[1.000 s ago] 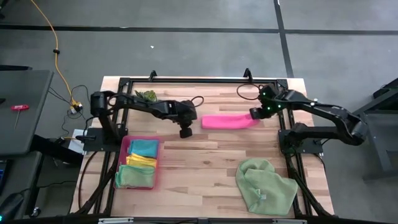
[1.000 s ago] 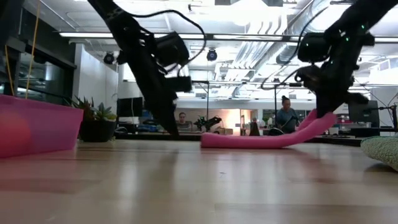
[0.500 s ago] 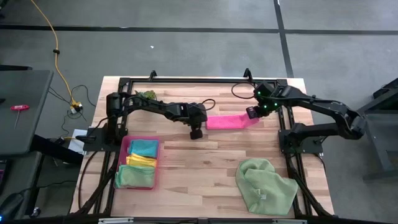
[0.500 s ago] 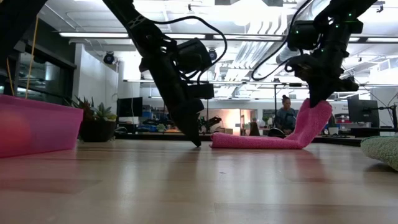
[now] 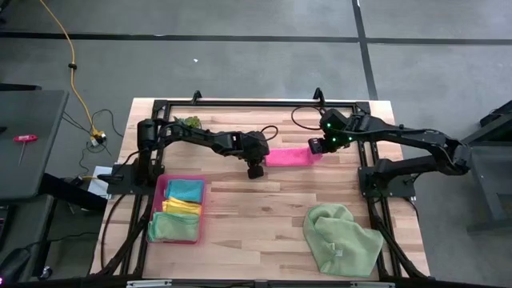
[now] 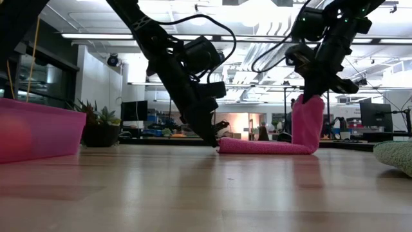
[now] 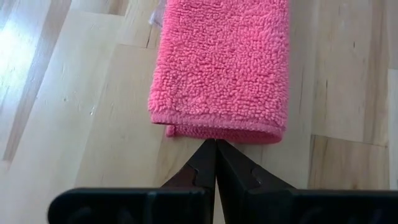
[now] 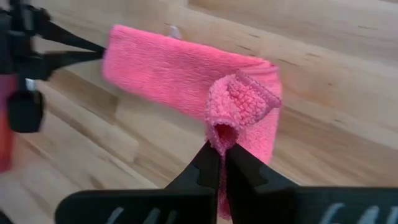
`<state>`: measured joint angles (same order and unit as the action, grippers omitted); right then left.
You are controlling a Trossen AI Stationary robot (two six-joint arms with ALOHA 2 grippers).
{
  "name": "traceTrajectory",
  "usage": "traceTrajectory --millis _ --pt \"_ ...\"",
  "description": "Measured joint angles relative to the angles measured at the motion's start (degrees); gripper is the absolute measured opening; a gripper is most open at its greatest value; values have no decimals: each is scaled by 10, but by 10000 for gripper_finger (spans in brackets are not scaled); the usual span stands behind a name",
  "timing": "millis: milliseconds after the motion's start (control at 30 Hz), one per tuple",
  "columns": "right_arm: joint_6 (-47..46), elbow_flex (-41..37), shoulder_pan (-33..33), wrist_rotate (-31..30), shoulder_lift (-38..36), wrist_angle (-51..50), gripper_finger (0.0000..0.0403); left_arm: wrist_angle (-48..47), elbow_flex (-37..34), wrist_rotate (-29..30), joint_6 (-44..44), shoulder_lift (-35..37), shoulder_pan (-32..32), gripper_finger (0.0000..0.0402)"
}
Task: Fold microfiber towels
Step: Fold the pink microfiber towel
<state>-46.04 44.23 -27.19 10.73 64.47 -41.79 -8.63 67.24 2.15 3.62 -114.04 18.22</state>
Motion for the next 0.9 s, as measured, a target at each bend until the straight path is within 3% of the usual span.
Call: traceTrajectory --millis 400,900 --pt "-71 0 44 -6 52 97 0 14 0 0 -9 0 -2 0" --pt "-136 -1 54 -5 84 198 0 19 0 0 -19 1 -4 0"
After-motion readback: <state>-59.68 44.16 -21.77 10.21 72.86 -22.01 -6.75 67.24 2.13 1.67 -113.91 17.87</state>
